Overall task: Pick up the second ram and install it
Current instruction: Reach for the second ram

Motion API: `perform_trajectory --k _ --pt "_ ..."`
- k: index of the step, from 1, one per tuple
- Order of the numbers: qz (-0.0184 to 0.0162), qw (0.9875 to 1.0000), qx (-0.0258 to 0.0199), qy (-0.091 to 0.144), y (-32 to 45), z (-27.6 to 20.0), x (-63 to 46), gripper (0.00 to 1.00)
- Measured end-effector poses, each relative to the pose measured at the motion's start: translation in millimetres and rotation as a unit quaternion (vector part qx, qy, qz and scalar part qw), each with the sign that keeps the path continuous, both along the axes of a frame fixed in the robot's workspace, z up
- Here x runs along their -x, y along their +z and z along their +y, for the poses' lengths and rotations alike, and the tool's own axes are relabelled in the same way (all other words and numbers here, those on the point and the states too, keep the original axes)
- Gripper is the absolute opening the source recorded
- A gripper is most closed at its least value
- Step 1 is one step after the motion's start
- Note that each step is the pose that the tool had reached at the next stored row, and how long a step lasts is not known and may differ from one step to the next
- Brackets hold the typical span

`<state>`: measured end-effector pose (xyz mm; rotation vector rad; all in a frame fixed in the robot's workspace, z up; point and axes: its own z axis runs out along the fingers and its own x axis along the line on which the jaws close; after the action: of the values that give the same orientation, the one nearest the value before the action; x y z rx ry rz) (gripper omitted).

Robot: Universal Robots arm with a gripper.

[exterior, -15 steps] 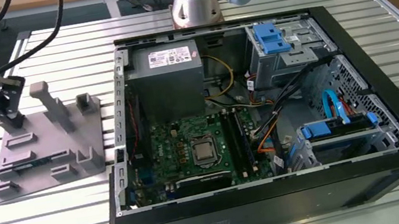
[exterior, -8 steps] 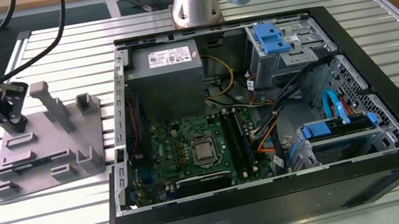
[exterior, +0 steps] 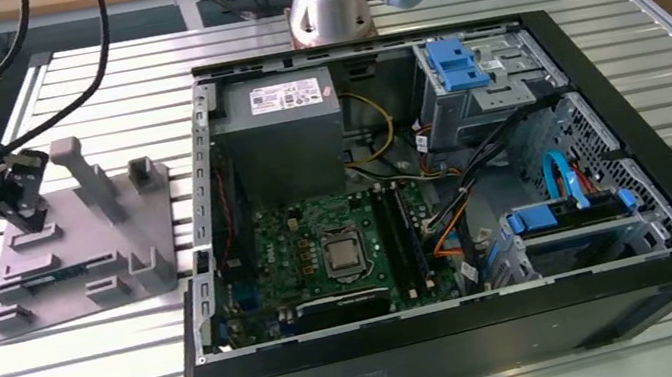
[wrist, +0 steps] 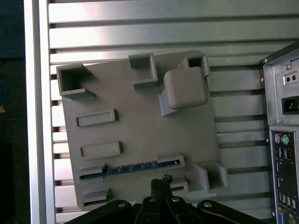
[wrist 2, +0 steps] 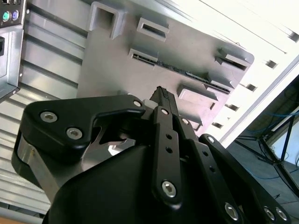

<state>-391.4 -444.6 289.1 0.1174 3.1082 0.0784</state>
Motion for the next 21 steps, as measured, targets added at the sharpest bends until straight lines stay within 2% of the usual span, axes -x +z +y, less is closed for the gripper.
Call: perform_trajectory --k 2,5,6,7,9,12,21 --pt "0.0062 1.0 0.0001 0.002 -1.6 0.0 -0.1 0.1" --pt "0.0188 0.9998 0.0014 0.01 -2.9 0.0 0.0 0.1" --pt "0.0214 0.9997 0.0019 0.015 -3.4 0.0 0.0 0.1" --pt "0.0227 0.9995 0.0021 0.022 -4.1 0.1 0.1 0.1" --pt "0.0249 0.999 0.0033 0.037 -5.4 0.0 0.0 0.1" --pt "0.0251 0.9984 0.004 0.051 -9.3 -0.1 2.3 0.1" --pt "0.0249 0.9981 0.004 0.056 -25.8 0.1 10.8 0.1"
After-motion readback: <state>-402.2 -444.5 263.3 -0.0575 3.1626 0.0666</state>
